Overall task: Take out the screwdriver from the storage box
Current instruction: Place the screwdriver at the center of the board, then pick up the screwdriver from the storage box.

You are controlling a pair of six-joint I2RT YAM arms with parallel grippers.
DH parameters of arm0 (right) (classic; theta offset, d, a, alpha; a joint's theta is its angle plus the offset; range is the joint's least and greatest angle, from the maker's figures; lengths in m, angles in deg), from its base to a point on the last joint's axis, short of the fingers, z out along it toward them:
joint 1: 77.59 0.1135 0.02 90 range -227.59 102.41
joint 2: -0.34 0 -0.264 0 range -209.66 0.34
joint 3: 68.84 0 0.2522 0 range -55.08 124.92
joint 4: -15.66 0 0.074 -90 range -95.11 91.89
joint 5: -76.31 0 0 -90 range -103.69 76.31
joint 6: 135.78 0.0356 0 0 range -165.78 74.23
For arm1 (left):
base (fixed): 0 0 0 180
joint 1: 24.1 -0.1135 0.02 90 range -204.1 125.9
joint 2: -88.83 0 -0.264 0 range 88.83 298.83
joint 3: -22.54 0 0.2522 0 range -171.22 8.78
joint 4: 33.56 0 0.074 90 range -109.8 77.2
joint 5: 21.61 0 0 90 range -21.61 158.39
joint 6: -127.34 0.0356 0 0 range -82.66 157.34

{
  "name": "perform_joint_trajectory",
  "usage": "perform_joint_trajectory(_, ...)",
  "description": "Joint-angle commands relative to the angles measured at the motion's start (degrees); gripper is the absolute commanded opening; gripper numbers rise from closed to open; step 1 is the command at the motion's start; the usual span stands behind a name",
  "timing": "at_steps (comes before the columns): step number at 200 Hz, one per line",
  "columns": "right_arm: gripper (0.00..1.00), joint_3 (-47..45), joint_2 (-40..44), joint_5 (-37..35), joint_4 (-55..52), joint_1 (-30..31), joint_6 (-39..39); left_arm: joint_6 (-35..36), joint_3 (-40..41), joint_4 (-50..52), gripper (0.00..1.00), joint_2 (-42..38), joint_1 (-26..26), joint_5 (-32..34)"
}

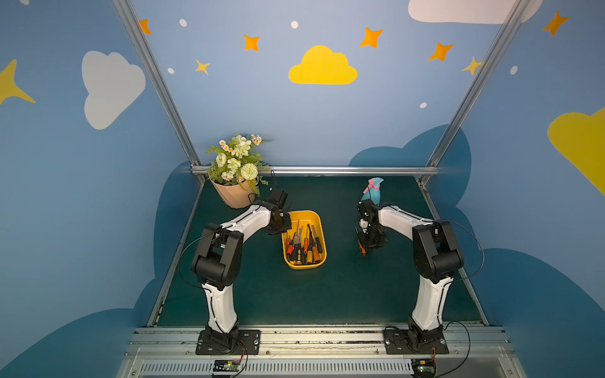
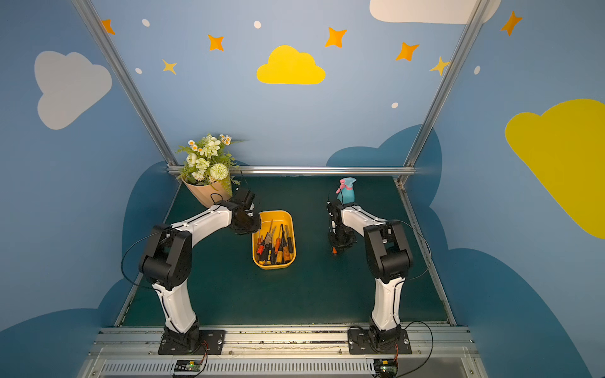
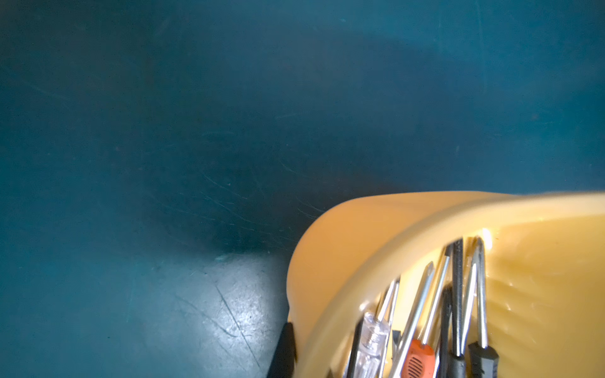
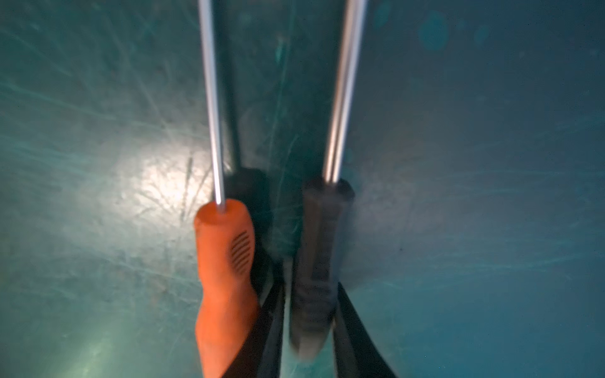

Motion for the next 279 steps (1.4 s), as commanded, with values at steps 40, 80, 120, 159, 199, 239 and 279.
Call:
perform_joint_trajectory(40,0.29,2.54,0.52,-0.22,-2.28,0.04,-0.28,-0.34,-1.52,-0.06,0.03,-1.38,0.53,-4.35)
perform_joint_trajectory(80,0.29,4.28,3.04,-2.09,-4.2,0.57,0.16,-0.13,-2.03,0.11,0.03,-1.03,0.54,-4.35)
perform_joint_trajectory(120,0.31,6.84,7.33,-3.58,-5.97,2.37,0.4,0.5,-5.66,1.63,0.02,0.95,0.39,-3.2)
perform_joint_trajectory(159,0.35,10.39,11.26,0.71,-6.72,5.04,1.23,0.7,-6.52,1.32,0.02,1.63,0.38,-3.71)
perform_joint_trajectory(199,0.43,17.4,10.48,11.05,-6.75,10.61,1.85,0.3,-7.54,1.21,0.02,1.92,-0.18,-6.15)
perform_joint_trajectory(239,0.44,24.78,6.27,15.64,-7.33,15.47,4.19,1.84,-10.47,2.95,0.03,2.35,-0.28,-3.91)
perform_joint_trajectory(279,0.43,26.21,1.68,17.16,-7.39,18.84,7.23,1.87,-9.73,1.55,0.02,1.58,-0.34,-4.13)
